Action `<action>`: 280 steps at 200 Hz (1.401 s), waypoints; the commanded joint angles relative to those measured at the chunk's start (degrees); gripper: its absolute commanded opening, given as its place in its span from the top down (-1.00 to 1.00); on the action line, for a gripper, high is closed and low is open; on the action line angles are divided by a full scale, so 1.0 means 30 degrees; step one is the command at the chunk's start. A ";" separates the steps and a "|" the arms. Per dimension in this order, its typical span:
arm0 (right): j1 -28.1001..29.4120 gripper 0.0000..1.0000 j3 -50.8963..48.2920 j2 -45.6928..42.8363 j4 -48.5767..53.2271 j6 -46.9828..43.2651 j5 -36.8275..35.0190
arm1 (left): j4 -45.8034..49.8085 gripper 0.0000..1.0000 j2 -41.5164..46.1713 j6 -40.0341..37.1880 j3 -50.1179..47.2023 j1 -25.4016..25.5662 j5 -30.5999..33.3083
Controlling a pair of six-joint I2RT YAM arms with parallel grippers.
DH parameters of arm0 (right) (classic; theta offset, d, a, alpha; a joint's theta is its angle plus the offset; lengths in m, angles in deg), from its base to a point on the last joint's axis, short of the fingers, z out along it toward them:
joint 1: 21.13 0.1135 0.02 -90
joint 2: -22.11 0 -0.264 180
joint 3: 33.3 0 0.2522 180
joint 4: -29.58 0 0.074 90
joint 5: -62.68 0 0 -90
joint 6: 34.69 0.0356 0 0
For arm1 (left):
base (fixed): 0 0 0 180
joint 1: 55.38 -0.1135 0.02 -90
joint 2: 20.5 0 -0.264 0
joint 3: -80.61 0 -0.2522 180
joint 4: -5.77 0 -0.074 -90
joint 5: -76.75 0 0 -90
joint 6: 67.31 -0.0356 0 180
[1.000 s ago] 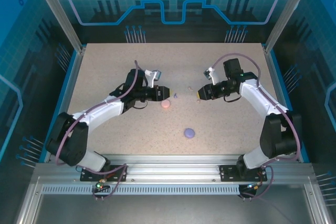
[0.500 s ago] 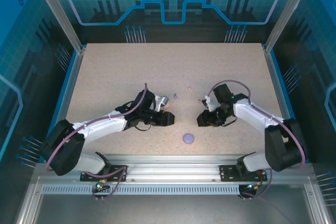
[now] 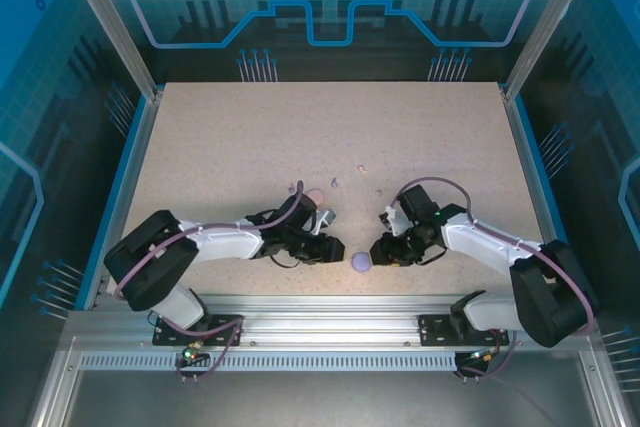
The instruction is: Insert wireless bluetooth earbuds into charging case
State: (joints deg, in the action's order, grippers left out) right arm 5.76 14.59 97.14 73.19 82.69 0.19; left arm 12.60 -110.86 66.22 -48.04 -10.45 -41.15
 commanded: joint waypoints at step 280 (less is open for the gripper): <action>0.1111 0.30 -0.0075 0.1025 -0.3234 0.2850 -0.0357 | -0.0318 0.03 -0.1271 -0.0994 0.1515 -0.1661 -0.1317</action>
State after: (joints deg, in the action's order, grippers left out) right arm 8.48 18.00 101.12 67.51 86.69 -4.14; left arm 10.32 -112.18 66.20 -46.32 -13.73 -41.78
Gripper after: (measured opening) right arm 0.359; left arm 0.488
